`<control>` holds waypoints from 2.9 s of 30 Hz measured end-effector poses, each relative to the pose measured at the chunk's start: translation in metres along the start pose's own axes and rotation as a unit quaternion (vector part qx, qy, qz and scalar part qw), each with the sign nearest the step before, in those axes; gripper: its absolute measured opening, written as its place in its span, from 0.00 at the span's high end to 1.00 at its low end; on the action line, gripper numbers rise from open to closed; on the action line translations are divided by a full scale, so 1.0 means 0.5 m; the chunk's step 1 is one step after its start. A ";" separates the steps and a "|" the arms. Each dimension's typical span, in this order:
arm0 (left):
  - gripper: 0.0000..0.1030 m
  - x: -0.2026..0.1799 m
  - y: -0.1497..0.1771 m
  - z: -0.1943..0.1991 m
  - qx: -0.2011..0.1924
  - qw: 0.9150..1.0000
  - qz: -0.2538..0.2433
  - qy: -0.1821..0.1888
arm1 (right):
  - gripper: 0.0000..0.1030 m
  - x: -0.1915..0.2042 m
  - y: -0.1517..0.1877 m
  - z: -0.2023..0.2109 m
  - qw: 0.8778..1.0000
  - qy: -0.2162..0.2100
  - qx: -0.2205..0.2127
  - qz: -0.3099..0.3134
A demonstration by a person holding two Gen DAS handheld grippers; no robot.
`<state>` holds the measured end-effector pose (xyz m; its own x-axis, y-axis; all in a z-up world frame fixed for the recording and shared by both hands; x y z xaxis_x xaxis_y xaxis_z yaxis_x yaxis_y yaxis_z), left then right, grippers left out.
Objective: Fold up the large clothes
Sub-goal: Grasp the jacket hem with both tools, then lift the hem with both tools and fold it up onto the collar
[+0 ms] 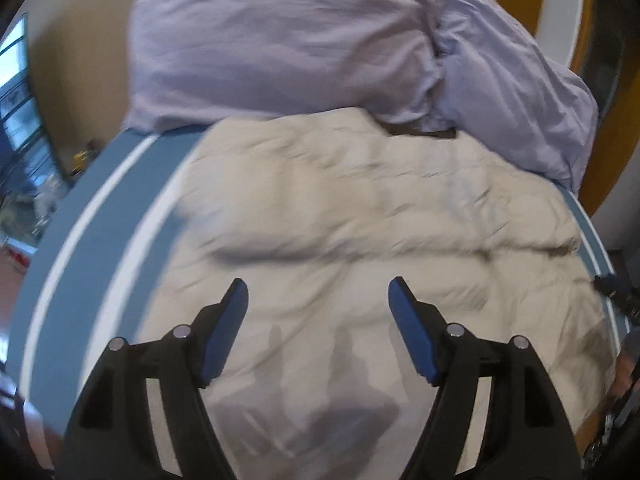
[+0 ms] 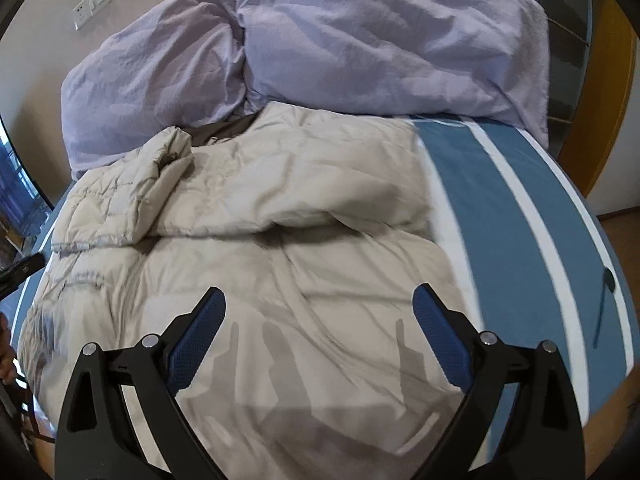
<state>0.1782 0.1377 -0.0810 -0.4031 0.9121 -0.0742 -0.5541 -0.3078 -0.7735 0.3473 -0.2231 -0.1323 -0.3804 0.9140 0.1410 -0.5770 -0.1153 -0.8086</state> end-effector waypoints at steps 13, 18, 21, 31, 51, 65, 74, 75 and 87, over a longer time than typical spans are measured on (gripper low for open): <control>0.29 0.212 0.153 0.115 0.032 0.996 0.077 0.009 | 0.07 -0.139 0.134 0.110 0.998 -0.015 0.044 -0.046; 0.30 0.206 0.186 0.115 0.042 0.995 0.089 0.024 | 0.12 -0.165 0.176 0.134 0.996 -0.020 0.051 -0.067; 0.34 0.200 0.210 0.109 0.051 0.993 0.101 0.036 | 0.18 -0.179 0.195 0.137 0.994 -0.026 0.056 -0.087; 0.52 0.186 0.232 0.116 0.044 0.988 0.135 0.060 | 0.54 -0.161 0.226 0.131 0.985 -0.090 0.067 -0.132; 0.86 0.159 0.146 0.173 -0.019 0.990 0.133 0.051 | 0.88 -0.112 0.075 0.213 0.988 -0.098 -0.075 -0.095; 0.87 0.144 -0.066 0.182 -0.102 0.990 0.100 0.013 | 0.88 -0.055 -0.148 0.176 0.986 -0.037 -0.156 -0.047; 0.88 0.130 -0.228 0.103 -0.123 0.986 0.116 -0.003 | 0.88 -0.042 -0.266 0.078 0.986 0.006 -0.167 -0.029; 0.88 0.127 -0.243 0.091 -0.124 0.985 0.116 -0.005 | 0.88 -0.042 -0.281 0.059 0.986 0.010 -0.165 -0.030; 0.88 0.110 -0.349 -0.157 -0.096 0.989 0.098 -0.063 | 0.88 -0.053 -0.358 -0.204 0.990 0.031 -0.115 -0.070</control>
<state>0.3099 0.2629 0.0002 -0.5824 0.7960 -0.1650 -0.3132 -0.4071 -0.8580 0.5344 -0.1871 -0.0493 -0.2590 0.9376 0.2319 -0.4388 0.0997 -0.8930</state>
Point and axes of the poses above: each gripper's, at about its wrist camera, not at the fingertips, and z roughly against the way its jaws point, x to its left, y to its underside, the point moved 6 cm from there along -z, roughly the way its jaws point, and after that the axes turned 12 degrees about -x, right-handed, at the moved point
